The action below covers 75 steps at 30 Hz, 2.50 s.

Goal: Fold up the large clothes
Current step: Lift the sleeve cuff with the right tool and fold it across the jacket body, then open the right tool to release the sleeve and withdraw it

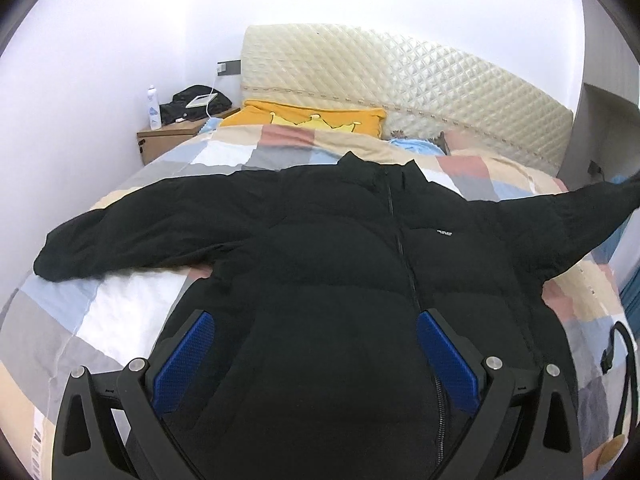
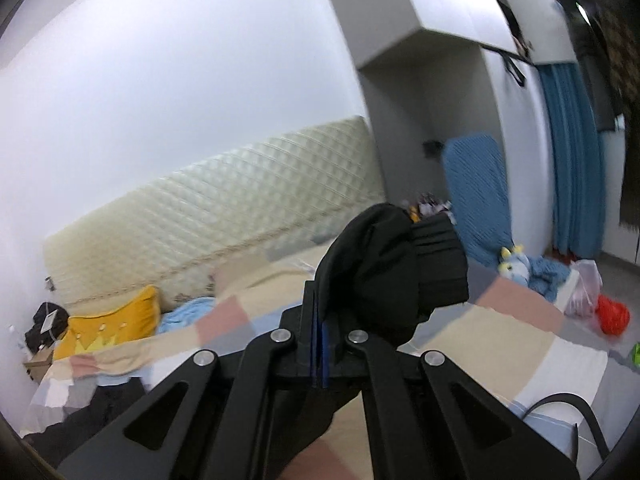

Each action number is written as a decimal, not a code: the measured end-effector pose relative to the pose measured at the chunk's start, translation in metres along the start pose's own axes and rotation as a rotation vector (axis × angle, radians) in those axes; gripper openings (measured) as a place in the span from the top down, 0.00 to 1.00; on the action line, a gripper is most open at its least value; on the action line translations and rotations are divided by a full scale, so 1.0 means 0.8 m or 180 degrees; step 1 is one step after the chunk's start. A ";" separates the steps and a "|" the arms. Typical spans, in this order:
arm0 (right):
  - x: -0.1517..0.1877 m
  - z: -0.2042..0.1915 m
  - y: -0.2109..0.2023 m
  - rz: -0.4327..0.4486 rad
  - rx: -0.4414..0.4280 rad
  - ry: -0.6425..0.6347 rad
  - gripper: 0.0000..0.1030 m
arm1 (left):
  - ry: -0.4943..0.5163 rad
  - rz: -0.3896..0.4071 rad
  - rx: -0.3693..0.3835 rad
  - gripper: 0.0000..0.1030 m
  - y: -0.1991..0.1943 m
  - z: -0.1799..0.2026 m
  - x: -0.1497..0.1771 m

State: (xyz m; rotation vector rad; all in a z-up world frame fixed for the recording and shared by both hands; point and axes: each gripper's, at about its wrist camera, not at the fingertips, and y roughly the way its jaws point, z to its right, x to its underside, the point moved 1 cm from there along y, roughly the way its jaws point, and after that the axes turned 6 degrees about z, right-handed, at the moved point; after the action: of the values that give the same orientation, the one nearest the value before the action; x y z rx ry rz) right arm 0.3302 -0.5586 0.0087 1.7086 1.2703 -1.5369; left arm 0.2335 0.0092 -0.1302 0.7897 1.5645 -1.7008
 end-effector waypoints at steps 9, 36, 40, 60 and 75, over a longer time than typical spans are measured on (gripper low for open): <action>-0.015 -0.203 -0.080 0.0211 -0.0627 -0.0564 0.99 | -0.0170 0.0204 -0.0066 0.00 -0.021 -0.037 -0.003; 0.357 -0.566 -0.150 -0.0941 -0.2320 -0.1567 0.99 | -0.0599 0.0377 -0.0844 0.00 -0.025 -0.162 -0.008; 0.423 -0.584 -0.141 -0.1238 -0.2390 -0.1653 0.99 | -0.0589 0.0331 -0.0818 0.00 -0.017 -0.164 -0.005; 0.516 -0.561 -0.105 -0.2225 -0.2408 -0.1522 0.74 | -0.0528 0.0159 -0.0579 0.00 0.011 -0.151 0.004; 0.343 -0.445 -0.189 -0.1498 -0.2358 -0.1222 0.27 | -0.0189 0.0222 -0.0298 0.00 -0.016 -0.102 0.008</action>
State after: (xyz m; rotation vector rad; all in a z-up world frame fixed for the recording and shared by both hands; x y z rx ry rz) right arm 0.3447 -0.1082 -0.1388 0.6478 1.7943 -1.2838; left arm 0.2181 0.0908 -0.1352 0.7311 1.5466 -1.5753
